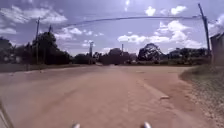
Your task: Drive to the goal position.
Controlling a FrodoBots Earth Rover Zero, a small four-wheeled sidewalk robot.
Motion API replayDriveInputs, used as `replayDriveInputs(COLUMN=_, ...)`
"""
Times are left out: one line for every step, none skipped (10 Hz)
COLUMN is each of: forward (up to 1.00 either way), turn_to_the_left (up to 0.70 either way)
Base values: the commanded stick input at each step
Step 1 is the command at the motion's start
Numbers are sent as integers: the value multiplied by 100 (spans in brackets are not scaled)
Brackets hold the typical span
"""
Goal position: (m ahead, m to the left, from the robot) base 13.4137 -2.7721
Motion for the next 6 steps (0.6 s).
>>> replayDriveInputs(forward=50, turn_to_the_left=0)
replayDriveInputs(forward=50, turn_to_the_left=0)
replayDriveInputs(forward=50, turn_to_the_left=0)
replayDriveInputs(forward=50, turn_to_the_left=0)
replayDriveInputs(forward=50, turn_to_the_left=0)
replayDriveInputs(forward=50, turn_to_the_left=0)
